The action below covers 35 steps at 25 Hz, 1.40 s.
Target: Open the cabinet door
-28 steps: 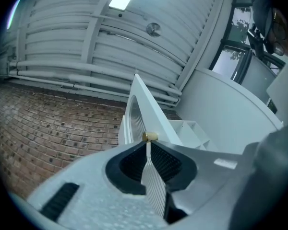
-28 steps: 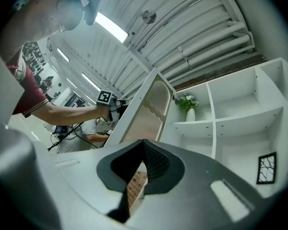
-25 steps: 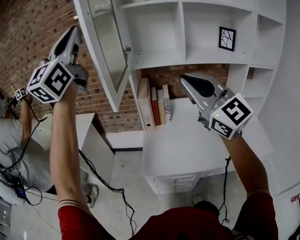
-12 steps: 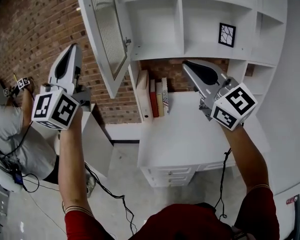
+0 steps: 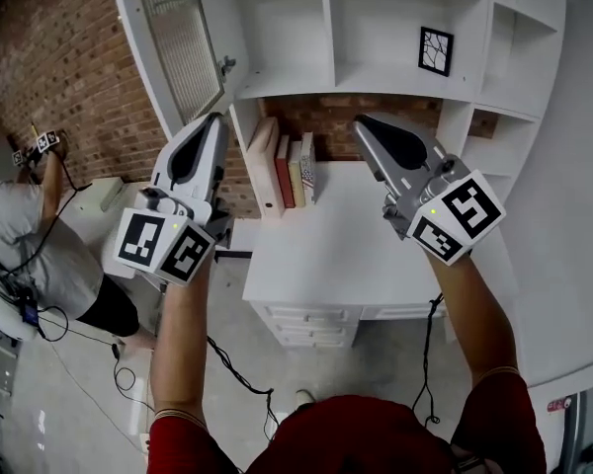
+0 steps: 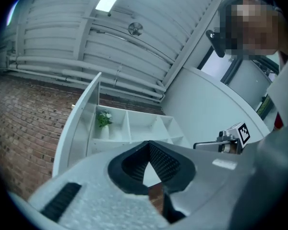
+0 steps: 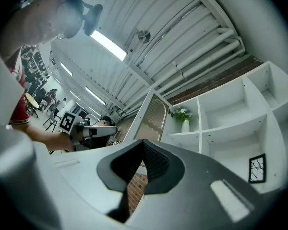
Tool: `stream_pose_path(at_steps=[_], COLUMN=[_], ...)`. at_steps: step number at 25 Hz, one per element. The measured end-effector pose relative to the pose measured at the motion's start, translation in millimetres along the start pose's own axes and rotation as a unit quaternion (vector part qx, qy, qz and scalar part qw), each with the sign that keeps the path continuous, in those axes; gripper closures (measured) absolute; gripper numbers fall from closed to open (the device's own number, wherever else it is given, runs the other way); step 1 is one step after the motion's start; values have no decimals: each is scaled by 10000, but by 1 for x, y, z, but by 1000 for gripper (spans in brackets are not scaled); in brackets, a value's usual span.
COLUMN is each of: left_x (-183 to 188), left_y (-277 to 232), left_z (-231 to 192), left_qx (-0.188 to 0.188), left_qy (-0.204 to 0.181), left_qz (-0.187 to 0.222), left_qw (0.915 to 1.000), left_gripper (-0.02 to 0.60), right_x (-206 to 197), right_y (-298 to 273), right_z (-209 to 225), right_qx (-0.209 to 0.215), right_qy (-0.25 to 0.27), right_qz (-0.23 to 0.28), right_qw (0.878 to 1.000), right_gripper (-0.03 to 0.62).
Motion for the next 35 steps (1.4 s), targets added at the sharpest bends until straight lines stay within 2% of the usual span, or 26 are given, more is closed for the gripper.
stream_pose_path(at_steps=[7,15,23,27,30,35], left_x=[-40,-70,-97,-108,-119,-123], left_y=[-7,-3,24,36,45,54], left_z=[78,147,169,177,181,176], left_qx=[67,-349,-471,-568,-681,-722], left_qy=[223,382,735,694,726,832], left_qz=[-336,-516,-708,-811,-938,-922], left_qw=[9992,9973,9937,9927,9906,9896], left_gripper=[575,575,575,575,575,575], right_x=[-7,-34,-65,-76,-82,-93], right_y=[64,106,126,131,129,123], right_z=[11,7,-29,-39,-49,-61], right_qx=[-28,-372,-673,-791,-786,-719], right_qy=[-143,-434,-507,-771,-811,-703], right_qz=[-8,-6,-148,-138,-180,-350], right_qw=[9999,9984,9963,9938,9934,9943], right_gripper=[582,582,582,582,582,582])
Point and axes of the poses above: the fingertips, and each gripper's own axes: y backward along the fingers, z to its right, x out of its top, the point moved 1 cm from there along y, backward along the fingers, and after that the axes turned 2 degrees about -y, right-handed, at the moved point
